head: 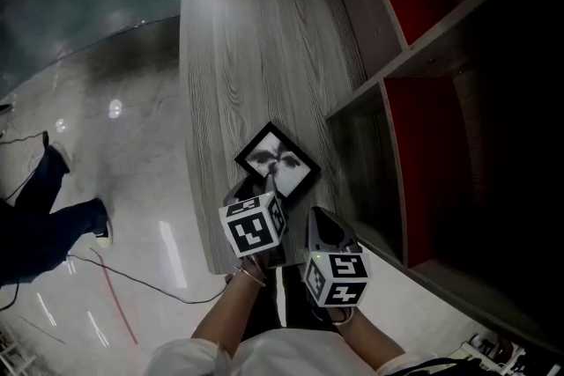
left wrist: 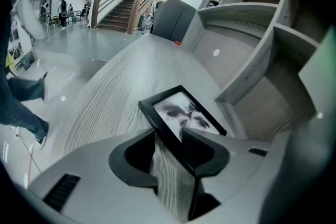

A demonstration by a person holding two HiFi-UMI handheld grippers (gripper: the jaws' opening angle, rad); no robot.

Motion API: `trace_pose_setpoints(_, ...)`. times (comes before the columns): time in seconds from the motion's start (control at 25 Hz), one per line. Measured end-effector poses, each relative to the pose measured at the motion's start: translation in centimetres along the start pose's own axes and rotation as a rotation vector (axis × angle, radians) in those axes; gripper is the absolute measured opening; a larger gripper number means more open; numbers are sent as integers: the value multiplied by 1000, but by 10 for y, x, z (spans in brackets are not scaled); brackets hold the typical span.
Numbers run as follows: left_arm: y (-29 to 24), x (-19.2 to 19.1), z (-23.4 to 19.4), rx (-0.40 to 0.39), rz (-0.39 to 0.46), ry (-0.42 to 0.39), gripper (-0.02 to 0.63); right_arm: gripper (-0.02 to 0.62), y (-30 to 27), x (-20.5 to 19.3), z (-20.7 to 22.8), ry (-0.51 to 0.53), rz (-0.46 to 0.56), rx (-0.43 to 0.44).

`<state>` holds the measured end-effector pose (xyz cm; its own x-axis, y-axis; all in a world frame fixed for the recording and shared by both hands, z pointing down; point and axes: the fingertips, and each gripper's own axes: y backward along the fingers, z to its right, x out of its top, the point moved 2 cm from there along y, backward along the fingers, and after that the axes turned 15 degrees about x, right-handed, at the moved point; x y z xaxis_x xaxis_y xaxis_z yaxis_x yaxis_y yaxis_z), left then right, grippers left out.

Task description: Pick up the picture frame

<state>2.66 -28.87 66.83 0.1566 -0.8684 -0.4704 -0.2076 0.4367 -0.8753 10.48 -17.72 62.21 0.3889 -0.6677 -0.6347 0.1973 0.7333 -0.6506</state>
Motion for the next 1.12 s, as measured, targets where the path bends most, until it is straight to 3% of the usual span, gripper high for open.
trace_pose_setpoints(0.32, -2, -1, 0, 61, -20, 1, 162, 32, 0, 1, 2, -5, 2, 1)
trace_pose_setpoints(0.68, -5, 6, -4, -22, -71, 82, 106, 32, -1, 2, 3, -14, -2, 3)
trace_pose_setpoints(1.12, -2, 11, -21, -64, -68, 106, 77, 32, -5, 3, 4, -13, -6, 11)
